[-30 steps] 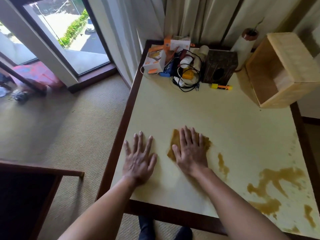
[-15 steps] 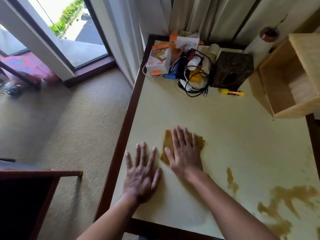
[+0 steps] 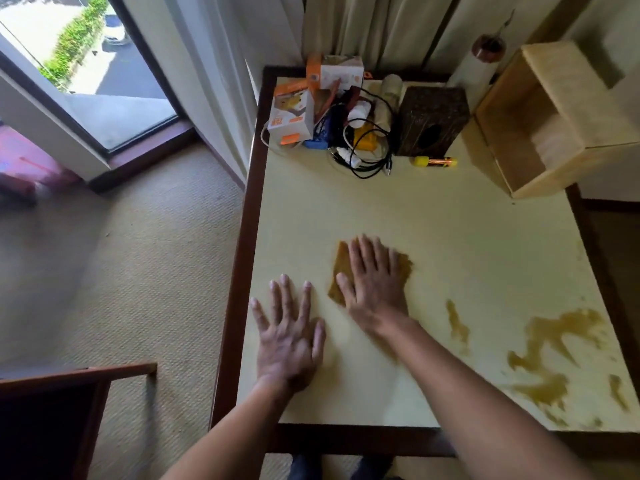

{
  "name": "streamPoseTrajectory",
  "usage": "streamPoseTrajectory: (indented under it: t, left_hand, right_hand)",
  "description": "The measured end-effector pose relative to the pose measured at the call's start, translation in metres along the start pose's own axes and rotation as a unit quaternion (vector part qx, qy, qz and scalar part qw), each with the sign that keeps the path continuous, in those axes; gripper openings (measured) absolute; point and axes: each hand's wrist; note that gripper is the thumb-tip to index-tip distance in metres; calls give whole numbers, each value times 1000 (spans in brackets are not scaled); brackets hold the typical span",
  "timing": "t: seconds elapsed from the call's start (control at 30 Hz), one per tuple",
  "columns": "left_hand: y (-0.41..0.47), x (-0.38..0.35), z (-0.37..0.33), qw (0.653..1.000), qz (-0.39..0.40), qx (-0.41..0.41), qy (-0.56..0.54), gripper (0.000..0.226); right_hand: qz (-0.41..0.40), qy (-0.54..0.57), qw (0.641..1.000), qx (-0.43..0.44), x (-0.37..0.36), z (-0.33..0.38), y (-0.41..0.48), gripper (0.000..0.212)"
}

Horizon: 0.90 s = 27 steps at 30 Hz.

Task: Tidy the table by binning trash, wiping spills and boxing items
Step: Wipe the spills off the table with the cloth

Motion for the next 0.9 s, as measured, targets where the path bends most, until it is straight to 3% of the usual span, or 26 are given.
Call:
streamPoseTrajectory:
  t: [0.1, 0.2, 0.37, 0.5, 0.57, 0.73, 0.8, 0.9]
  left_hand:
    - [0, 1, 0, 1000, -7, -2, -4, 74]
    - [-2, 3, -1, 1000, -2, -5, -6, 73]
    - [-3, 0, -6, 1000, -6, 10, 1, 74]
    - [-7, -1, -17, 1000, -9, 16, 3, 69]
    - [-14, -2, -36, 1000, -11, 10, -6, 68]
    - [-30, -19, -102, 998, 10, -4, -59, 68]
    - [-30, -20, -109, 999, 20, -2, -44, 69]
    - [-29, -18, -110, 999, 18, -2, -36, 71]
  right_hand:
    - [20, -10, 998, 66, -13, 4, -76, 74]
    - [29, -22, 997, 71, -15, -44, -119, 73]
    - [32, -26, 997, -58, 3, -152, -93, 75]
    - [31, 3, 985, -169, 21, -167, -17, 81]
    - [27, 9, 991, -134, 19, -140, -4, 77]
    - [38, -3, 996, 81, 0, -110, -83, 78]
    - [38, -6, 993, 109, -2, -138, -95, 79]
    - [22, -18, 997, 76, 7, -194, -64, 78]
Point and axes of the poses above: each hand's wrist, its own y-axis towards the middle knuckle, its own x-axis out of the back of the hand, z = x × y, and after that the axes turned 6 degrees about -y, right-handed
